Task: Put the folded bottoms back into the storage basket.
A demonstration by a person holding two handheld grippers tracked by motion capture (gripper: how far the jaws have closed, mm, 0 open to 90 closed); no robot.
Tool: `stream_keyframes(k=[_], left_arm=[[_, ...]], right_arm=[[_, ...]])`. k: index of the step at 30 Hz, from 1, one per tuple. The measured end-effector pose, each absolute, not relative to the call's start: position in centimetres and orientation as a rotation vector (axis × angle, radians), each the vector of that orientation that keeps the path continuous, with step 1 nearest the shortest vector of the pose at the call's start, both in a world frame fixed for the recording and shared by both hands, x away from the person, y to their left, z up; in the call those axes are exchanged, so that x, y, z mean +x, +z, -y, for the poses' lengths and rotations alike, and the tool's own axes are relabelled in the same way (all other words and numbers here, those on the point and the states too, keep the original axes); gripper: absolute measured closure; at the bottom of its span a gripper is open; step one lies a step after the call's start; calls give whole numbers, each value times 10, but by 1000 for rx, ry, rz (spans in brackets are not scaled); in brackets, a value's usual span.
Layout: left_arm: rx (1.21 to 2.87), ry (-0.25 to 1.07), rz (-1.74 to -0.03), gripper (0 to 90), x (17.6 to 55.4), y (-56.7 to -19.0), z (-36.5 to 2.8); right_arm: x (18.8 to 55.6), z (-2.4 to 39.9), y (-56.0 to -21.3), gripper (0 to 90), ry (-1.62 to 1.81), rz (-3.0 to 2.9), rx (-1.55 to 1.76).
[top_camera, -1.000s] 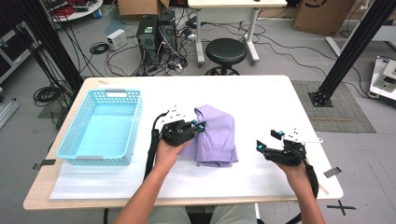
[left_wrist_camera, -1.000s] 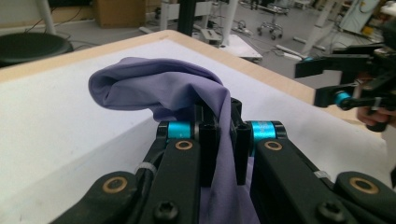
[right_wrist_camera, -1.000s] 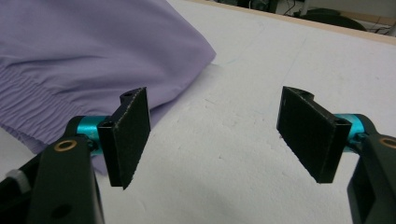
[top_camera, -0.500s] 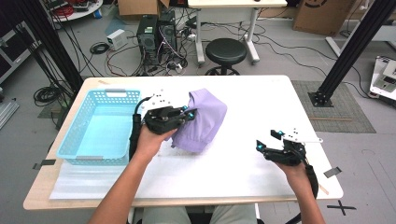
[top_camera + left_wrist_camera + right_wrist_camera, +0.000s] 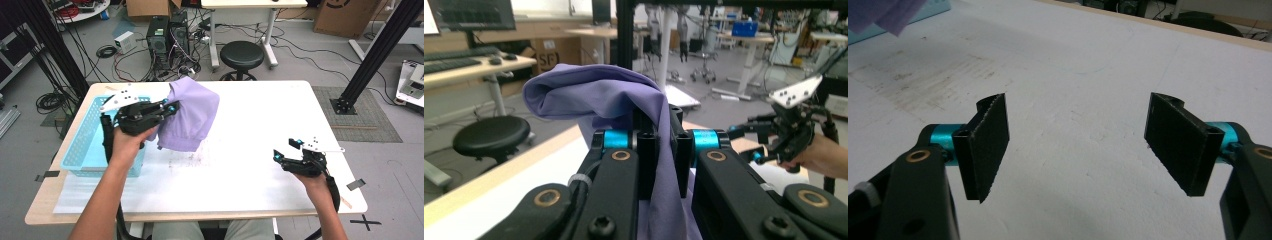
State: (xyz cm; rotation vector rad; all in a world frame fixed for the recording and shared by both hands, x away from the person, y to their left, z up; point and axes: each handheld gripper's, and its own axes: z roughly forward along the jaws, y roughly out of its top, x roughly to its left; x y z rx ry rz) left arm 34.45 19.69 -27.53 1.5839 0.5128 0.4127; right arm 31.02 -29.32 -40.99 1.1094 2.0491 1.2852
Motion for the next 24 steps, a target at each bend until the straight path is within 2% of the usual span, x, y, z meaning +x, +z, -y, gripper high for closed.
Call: stream_keyframes(k=[9,24], left_arm=[[1542,489,-518,860,333,-250,-246],[1456,537,-582,860,320,-242,-326]], right_arm=[[311,290,-411,264,1284,-2056,1105],[312,287,-412,264,1285,-2062,1094]])
